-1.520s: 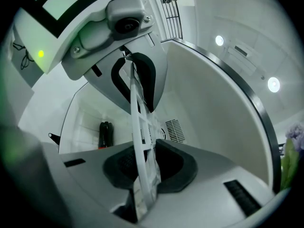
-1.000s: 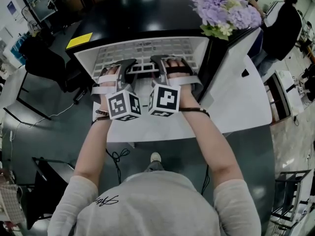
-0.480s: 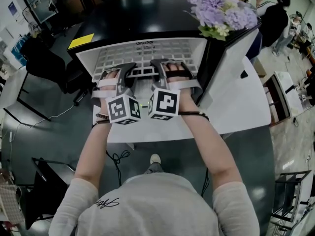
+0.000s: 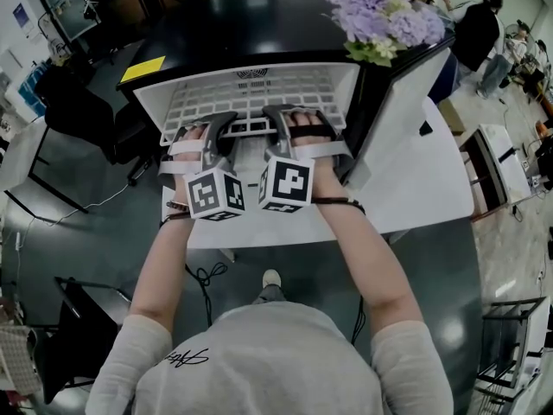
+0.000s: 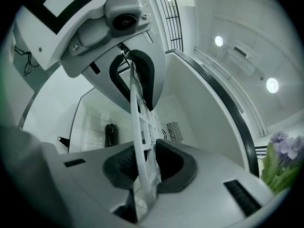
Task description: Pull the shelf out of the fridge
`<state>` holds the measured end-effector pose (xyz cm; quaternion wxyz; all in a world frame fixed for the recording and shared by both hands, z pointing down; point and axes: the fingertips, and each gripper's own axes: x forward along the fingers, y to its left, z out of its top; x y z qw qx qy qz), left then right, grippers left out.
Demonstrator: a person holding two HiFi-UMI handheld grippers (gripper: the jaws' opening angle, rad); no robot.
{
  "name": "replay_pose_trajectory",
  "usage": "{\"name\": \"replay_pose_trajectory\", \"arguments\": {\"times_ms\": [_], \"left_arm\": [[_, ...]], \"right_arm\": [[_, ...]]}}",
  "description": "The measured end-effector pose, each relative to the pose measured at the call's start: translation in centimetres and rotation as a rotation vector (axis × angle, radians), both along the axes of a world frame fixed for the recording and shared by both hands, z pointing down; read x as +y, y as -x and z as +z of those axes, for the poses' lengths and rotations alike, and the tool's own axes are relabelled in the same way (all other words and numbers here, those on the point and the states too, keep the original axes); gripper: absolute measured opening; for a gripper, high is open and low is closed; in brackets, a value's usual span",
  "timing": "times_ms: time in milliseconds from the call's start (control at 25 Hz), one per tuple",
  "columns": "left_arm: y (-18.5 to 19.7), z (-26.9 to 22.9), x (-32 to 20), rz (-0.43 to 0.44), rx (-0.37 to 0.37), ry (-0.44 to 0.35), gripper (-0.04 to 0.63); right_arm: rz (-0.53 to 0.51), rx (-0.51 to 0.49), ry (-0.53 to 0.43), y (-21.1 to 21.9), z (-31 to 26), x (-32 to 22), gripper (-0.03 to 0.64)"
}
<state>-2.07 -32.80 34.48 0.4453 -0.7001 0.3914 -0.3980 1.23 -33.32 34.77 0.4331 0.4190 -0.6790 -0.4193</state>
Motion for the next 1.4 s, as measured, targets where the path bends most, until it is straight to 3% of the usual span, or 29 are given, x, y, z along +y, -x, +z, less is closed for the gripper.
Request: {"name": "replay_pose_trajectory", "arguments": {"times_ms": [1400], "left_arm": [[0.2, -0.2, 2.5, -0.003, 0.006, -0.009, 0.051]], "right_arm": [[-0.008, -0.006, -0.006, 0.2, -0.2, 2.5, 0.060]]}}
